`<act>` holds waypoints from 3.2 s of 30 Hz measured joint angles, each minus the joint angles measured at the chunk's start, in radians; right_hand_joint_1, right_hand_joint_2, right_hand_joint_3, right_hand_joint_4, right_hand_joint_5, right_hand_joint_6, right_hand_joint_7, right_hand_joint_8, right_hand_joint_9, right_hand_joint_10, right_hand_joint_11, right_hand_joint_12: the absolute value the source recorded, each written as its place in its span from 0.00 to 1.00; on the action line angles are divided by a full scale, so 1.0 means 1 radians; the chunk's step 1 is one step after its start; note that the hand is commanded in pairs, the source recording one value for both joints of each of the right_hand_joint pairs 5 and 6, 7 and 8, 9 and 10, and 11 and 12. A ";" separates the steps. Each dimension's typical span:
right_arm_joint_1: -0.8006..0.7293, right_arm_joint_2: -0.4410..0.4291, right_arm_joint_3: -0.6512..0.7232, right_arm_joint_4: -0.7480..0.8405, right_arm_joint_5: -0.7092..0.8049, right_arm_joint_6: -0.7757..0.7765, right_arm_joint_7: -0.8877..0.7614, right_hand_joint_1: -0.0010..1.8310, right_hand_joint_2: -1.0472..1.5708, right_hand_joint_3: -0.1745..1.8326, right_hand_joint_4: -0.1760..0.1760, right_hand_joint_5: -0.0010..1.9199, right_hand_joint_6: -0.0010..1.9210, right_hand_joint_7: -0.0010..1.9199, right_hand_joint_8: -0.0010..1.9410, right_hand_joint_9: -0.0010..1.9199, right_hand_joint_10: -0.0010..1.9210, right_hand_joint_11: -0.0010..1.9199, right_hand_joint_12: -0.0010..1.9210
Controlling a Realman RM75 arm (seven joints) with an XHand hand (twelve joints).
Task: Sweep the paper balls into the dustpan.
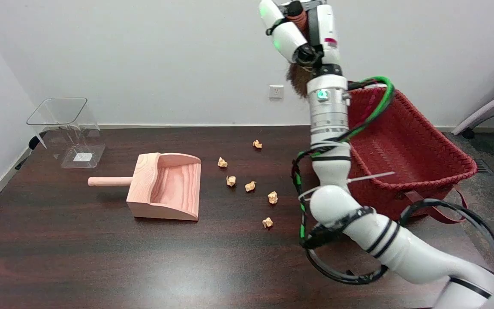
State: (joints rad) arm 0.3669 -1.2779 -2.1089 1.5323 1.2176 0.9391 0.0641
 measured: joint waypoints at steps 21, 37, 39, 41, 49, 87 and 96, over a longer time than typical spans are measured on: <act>0.173 -0.082 -0.054 -0.421 -0.013 -0.047 0.322 0.38 0.99 0.13 0.50 1.00 1.00 1.00 0.99 1.00 1.00 1.00 1.00; 0.260 -0.118 -0.073 -0.696 -0.082 -0.052 0.501 0.36 0.99 0.13 0.50 1.00 1.00 1.00 0.99 1.00 1.00 1.00 1.00; 0.273 -0.123 -0.077 -0.730 -0.091 -0.052 0.518 0.36 0.99 0.13 0.50 1.00 1.00 1.00 0.99 1.00 1.00 1.00 1.00; 0.286 -0.129 -0.081 -0.760 -0.099 -0.054 0.533 0.36 0.99 0.13 0.50 1.00 1.00 1.00 0.99 1.00 1.00 1.00 1.00; 0.331 -0.150 -0.094 -0.870 -0.131 -0.070 0.573 0.36 0.99 0.11 0.50 1.00 1.00 1.00 0.99 1.00 1.00 1.00 1.00; 0.351 -0.283 -0.089 -1.046 -0.106 -0.136 0.613 0.41 1.00 0.00 0.50 1.00 1.00 1.00 0.99 1.00 1.00 1.00 1.00; 0.312 -0.270 -0.062 -0.899 0.004 -0.140 0.539 0.43 1.00 0.02 0.50 1.00 1.00 1.00 0.99 1.00 1.00 1.00 1.00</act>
State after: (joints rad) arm 0.6792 -1.5475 -2.1708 0.6330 1.2215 0.7990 0.6031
